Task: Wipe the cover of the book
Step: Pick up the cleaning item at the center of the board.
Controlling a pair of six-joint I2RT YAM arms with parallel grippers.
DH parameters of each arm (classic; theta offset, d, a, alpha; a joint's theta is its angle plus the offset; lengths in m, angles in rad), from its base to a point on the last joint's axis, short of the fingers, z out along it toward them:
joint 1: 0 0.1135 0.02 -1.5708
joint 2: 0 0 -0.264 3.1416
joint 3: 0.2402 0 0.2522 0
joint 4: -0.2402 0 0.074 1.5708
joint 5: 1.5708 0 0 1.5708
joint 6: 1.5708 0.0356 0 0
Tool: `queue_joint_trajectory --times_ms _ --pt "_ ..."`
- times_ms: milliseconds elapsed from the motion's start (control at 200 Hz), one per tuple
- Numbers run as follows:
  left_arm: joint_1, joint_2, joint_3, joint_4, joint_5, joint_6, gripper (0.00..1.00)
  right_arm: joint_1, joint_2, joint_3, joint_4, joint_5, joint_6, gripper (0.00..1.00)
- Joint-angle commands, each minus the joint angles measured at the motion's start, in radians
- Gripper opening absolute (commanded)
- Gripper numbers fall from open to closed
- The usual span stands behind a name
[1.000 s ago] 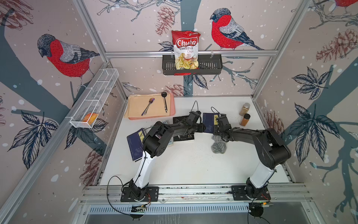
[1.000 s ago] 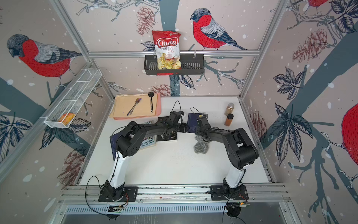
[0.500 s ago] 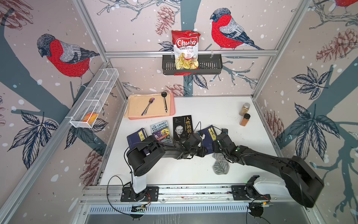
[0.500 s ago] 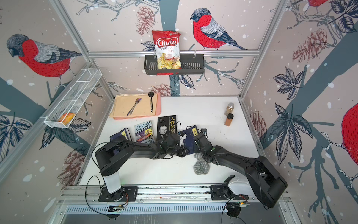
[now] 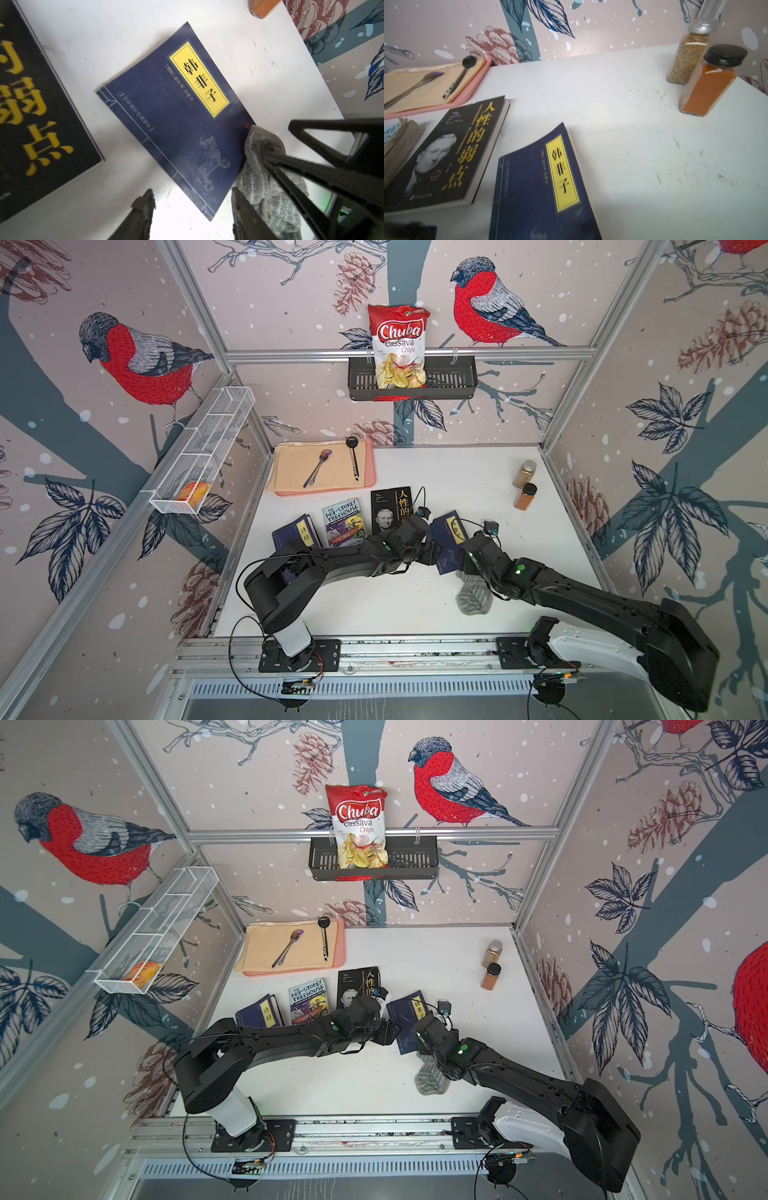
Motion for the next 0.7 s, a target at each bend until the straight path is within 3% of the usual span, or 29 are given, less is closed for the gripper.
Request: queue_joint_trajectory --times_ms 0,160,245,305,390,450,590,695 --pt "0.033 -0.003 0.008 -0.023 0.003 0.051 0.59 0.040 0.029 -0.036 -0.011 0.028 0.110 0.76" --pt "0.060 -0.003 0.012 -0.035 0.010 0.081 0.59 0.086 0.113 -0.069 -0.018 0.042 0.170 0.73" --pt "0.065 -0.003 0.011 -0.035 0.015 0.090 0.59 0.087 0.138 -0.086 -0.001 0.024 0.173 0.65" --pt "0.067 -0.002 0.006 -0.029 0.020 0.093 0.59 0.087 0.142 -0.092 0.020 -0.003 0.165 0.49" --pt "0.068 0.007 0.006 -0.024 0.031 0.098 0.59 0.088 0.126 -0.082 0.008 -0.014 0.153 0.15" --pt "0.069 0.019 0.010 -0.023 0.039 0.106 0.59 0.087 0.096 -0.056 -0.045 0.007 0.146 0.03" --pt "0.068 0.045 0.021 -0.016 0.047 0.113 0.60 0.075 -0.018 0.047 -0.129 0.075 0.077 0.01" --pt "0.068 0.058 0.024 0.005 0.053 0.109 0.59 0.040 -0.064 0.113 -0.079 0.101 -0.024 0.02"
